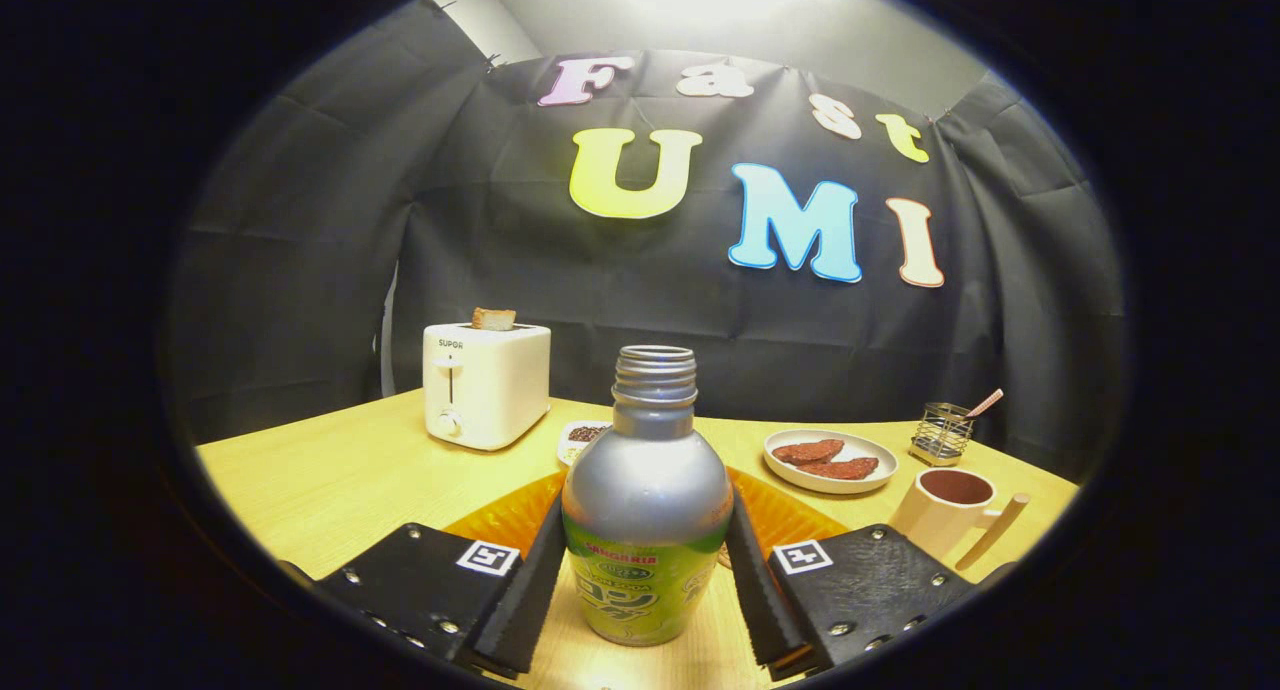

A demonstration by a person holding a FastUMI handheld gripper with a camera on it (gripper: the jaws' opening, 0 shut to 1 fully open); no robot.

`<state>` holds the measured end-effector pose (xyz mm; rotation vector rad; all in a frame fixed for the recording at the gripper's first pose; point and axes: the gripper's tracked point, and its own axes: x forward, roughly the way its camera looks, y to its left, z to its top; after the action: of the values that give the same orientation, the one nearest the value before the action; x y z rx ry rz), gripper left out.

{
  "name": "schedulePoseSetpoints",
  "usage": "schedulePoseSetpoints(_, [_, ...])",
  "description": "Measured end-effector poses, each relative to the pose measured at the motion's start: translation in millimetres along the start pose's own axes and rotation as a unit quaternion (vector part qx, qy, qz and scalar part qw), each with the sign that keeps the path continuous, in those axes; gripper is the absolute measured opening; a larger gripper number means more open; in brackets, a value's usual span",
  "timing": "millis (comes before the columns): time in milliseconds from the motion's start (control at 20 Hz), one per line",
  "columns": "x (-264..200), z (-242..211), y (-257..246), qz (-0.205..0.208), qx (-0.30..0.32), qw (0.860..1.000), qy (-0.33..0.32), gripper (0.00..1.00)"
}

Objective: Take the bottle from table, then pour the juice into the cup, finally place the bottle on the coaster

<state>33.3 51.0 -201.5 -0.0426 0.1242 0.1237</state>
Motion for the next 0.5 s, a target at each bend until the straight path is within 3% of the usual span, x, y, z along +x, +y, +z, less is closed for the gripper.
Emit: schedulePoseSetpoints(500, [-8, 38, -54, -0.036, 0.121, 0.992, -0.023, 0.77])
